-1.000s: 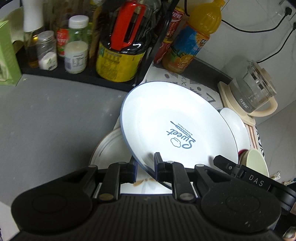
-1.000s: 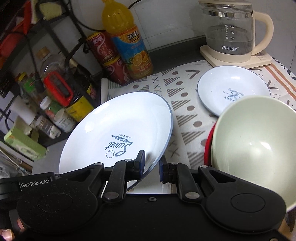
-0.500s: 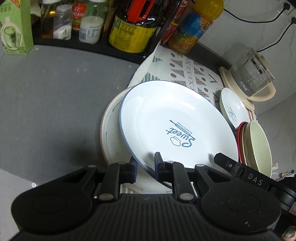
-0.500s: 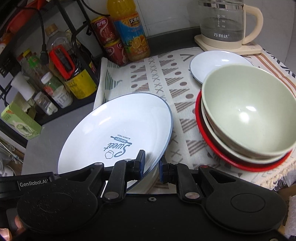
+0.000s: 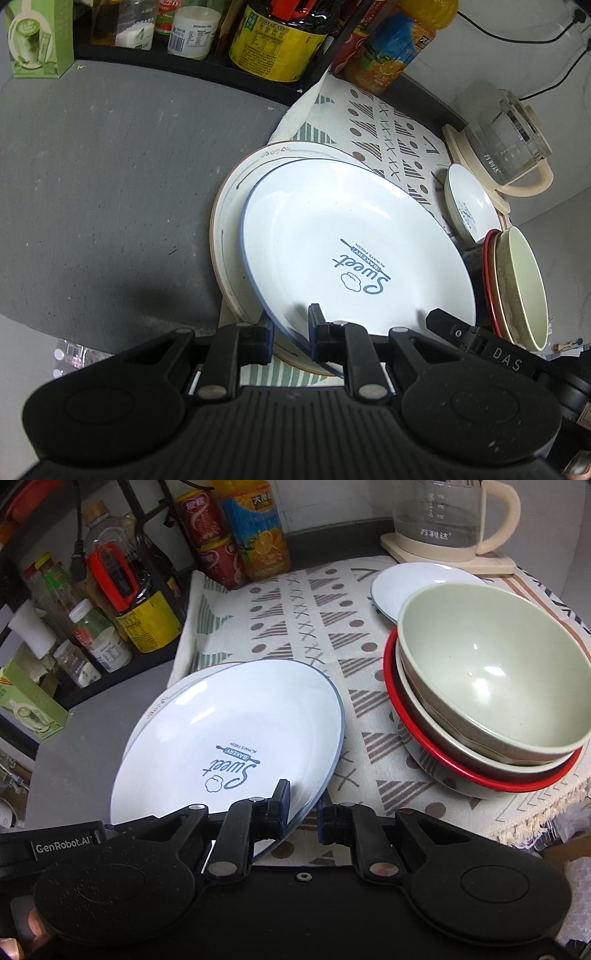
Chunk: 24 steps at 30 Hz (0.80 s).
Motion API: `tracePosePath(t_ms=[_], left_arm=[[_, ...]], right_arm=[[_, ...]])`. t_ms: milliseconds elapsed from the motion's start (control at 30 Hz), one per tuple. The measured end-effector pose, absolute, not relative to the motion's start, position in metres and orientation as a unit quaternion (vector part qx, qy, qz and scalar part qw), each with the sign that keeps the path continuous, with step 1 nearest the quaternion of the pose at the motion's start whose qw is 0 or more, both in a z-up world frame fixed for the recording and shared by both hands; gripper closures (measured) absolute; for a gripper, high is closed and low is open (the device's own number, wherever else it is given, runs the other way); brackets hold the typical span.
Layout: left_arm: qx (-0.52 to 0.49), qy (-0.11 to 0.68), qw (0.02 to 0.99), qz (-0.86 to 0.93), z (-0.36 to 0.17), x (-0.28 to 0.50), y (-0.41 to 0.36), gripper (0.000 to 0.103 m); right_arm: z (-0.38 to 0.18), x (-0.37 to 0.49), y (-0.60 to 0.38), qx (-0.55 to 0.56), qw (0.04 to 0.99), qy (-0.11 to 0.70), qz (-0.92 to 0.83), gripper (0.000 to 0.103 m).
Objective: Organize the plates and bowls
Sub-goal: 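Lower the 'Sweet' plate onto the flower-pattern plate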
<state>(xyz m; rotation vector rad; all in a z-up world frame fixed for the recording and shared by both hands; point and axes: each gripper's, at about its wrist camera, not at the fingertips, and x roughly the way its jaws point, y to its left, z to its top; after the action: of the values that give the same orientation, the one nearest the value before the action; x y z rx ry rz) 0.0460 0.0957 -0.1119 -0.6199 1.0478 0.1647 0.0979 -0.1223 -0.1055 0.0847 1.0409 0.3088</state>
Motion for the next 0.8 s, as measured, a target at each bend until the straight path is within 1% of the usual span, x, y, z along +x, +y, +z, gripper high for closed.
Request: tracePosePath(t_ms=[100, 167, 300, 400, 633, 800], left_arm=[[-0.294, 0.502, 0.81, 0.076, -0.115, 0.05, 0.096, 0.087], [-0.295, 0.509, 0.806, 0.072, -0.116, 0.052, 0.096, 0.085], [-0.291, 0.507, 0.807, 0.087, -0.113, 0.049, 0.096, 0.084], [-0.287, 0.503, 0.81, 0.097, -0.109, 0.045, 0.099, 0.08], [-0.285, 0.473, 0.822, 0.137, -0.095, 0.036, 0.111, 0.074], [-0.285, 0.48, 0.815, 0.151, -0.101, 0.035, 0.115, 0.073]], right_arm=[[-0.107, 0.1, -0.122, 0.039, 0.856, 0.496, 0.142, 0.09], [-0.109, 0.101, -0.121, 0.039, 0.855, 0.497, 0.142, 0.09], [-0.112, 0.106, -0.12, 0.039, 0.853, 0.5, 0.141, 0.091], [-0.113, 0.108, -0.118, 0.036, 0.854, 0.5, 0.141, 0.091], [-0.12, 0.113, -0.113, 0.028, 0.851, 0.505, 0.144, 0.088], [-0.126, 0.115, -0.113, 0.03, 0.846, 0.513, 0.146, 0.087]])
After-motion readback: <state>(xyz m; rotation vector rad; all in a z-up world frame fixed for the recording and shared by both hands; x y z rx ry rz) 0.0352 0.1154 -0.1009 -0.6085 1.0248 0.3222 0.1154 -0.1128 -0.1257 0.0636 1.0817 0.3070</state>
